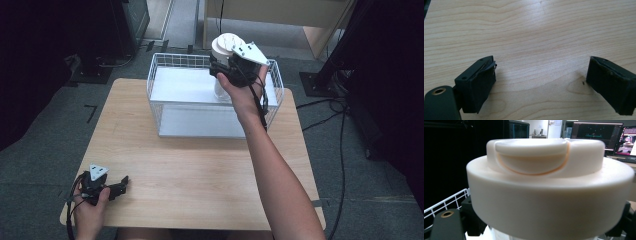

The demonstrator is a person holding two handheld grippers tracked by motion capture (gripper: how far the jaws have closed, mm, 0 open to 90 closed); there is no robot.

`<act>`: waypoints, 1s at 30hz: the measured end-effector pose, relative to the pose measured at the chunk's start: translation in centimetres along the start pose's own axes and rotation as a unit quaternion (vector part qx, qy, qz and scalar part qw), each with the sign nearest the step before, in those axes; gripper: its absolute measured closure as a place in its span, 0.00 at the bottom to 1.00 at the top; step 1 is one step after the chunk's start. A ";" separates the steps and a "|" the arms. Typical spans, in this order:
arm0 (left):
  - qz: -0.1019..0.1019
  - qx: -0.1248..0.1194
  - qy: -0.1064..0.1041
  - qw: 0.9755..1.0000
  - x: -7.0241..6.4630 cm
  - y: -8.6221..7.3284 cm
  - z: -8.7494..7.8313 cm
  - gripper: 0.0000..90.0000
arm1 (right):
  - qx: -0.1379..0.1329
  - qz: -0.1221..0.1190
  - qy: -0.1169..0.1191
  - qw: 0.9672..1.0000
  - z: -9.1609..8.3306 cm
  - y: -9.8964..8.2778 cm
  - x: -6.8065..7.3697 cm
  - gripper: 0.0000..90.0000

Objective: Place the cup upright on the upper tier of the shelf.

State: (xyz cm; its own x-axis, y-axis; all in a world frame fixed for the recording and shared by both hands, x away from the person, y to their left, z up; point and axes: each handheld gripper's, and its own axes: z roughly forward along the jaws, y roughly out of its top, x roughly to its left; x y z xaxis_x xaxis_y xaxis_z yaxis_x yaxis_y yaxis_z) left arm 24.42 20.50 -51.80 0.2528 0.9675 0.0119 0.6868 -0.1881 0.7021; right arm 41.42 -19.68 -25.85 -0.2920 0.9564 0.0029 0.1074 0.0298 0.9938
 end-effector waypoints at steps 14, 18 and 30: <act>0.000 0.000 0.000 1.000 0.0 0.0 0.0 0.10 | 0.007 0.014 -0.020 1.000 1.7 -0.4 -0.1 0.17; 0.000 0.000 0.000 1.000 0.0 0.0 0.0 0.10 | 0.009 0.010 -0.019 1.000 1.9 -0.7 0.1 0.17; -0.001 -0.001 0.001 1.000 0.0 0.0 0.0 0.10 | 0.005 0.014 -0.021 1.000 4.0 -0.6 0.1 0.17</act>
State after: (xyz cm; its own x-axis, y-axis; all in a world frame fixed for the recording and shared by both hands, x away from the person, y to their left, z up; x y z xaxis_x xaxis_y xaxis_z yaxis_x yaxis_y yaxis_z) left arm 24.43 20.48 -51.82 0.2510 0.9679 0.0115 0.6853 -0.1861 0.7041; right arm 45.13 -18.47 -26.89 -0.2490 0.9682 0.0255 0.1252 0.0061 0.9921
